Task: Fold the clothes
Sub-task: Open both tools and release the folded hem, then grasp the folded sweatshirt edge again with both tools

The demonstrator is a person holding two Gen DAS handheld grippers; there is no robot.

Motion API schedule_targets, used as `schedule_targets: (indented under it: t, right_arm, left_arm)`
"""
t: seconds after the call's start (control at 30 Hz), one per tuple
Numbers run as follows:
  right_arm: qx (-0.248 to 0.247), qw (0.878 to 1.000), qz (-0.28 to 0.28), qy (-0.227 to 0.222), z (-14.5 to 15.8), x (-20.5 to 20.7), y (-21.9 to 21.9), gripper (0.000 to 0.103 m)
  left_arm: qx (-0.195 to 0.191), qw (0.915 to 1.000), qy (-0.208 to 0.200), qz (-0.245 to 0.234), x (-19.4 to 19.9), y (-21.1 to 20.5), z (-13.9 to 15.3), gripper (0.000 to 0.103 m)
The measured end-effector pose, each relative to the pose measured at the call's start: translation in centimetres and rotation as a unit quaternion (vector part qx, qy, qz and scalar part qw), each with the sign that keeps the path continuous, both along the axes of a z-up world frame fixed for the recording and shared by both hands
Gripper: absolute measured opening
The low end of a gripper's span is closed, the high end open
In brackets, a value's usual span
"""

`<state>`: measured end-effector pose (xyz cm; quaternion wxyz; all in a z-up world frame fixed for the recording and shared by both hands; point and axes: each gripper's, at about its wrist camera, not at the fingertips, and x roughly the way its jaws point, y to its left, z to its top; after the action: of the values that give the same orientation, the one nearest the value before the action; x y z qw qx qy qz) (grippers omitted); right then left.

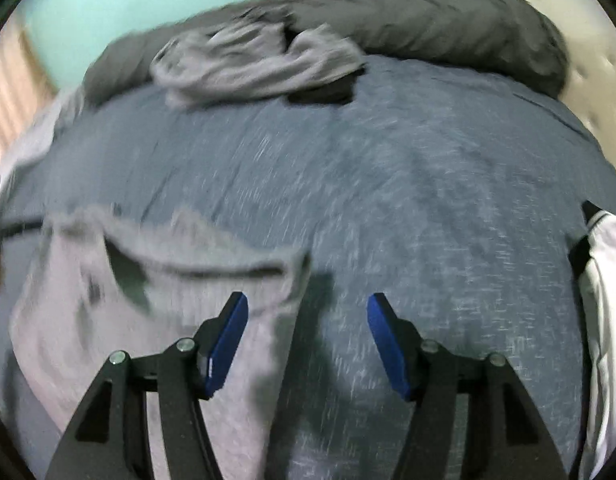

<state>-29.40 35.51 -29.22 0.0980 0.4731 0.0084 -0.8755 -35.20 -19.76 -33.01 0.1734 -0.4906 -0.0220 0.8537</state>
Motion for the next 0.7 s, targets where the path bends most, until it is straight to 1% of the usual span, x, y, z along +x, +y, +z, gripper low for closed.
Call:
schedule_targets:
  t: [0.1,0.2,0.27,0.33,0.47,0.57,0.63,0.67,0.7]
  right_arm:
    - [0.016,1.000,0.017,-0.005,-1.5,0.1,-0.6,0.063]
    - [0.032,0.999,0.019,-0.003,-2.4,-0.6,-0.8,0.063]
    - [0.043,0.999,0.015,0.001,-2.9,-1.3,-1.3,0.063]
    - [0.043,0.999,0.009,0.009,-3.2,-2.1,-1.7,0.063]
    - [0.046,0.999,-0.007,0.026,-3.5,-4.5,-2.5,0.063]
    - [0.039,0.997,-0.048,0.045,-2.7,-5.8,-1.8,0.063]
    - [0.008,0.996,-0.058,0.062,-1.7,-5.5,-0.7,0.063]
    - [-0.007,0.996,-0.063,0.070,-1.3,-5.3,-0.2,0.063]
    - [-0.022,0.994,-0.067,0.077,-0.8,-5.1,0.4,0.063]
  left_arm:
    - [0.008,0.9999,0.007,0.003,-0.7,-0.1,-0.5,0.048]
    - [0.036,0.9992,0.005,0.014,-1.5,-0.2,-0.9,0.048]
    - [0.050,0.9985,0.002,0.023,-2.1,-0.2,-1.3,0.048]
    - [0.062,0.9977,0.000,0.029,-2.5,-0.2,-1.7,0.048]
    - [0.073,0.9966,-0.008,0.037,-3.4,0.0,-2.6,0.047]
    - [0.077,0.9964,-0.010,0.036,-3.7,0.2,-3.0,0.036]
    - [0.077,0.9964,-0.009,0.035,-3.8,0.3,-3.1,0.031]
    - [0.076,0.9965,-0.008,0.035,-3.7,0.4,-3.0,0.026]
    - [0.075,0.9966,-0.008,0.034,-3.6,0.5,-3.0,0.025]
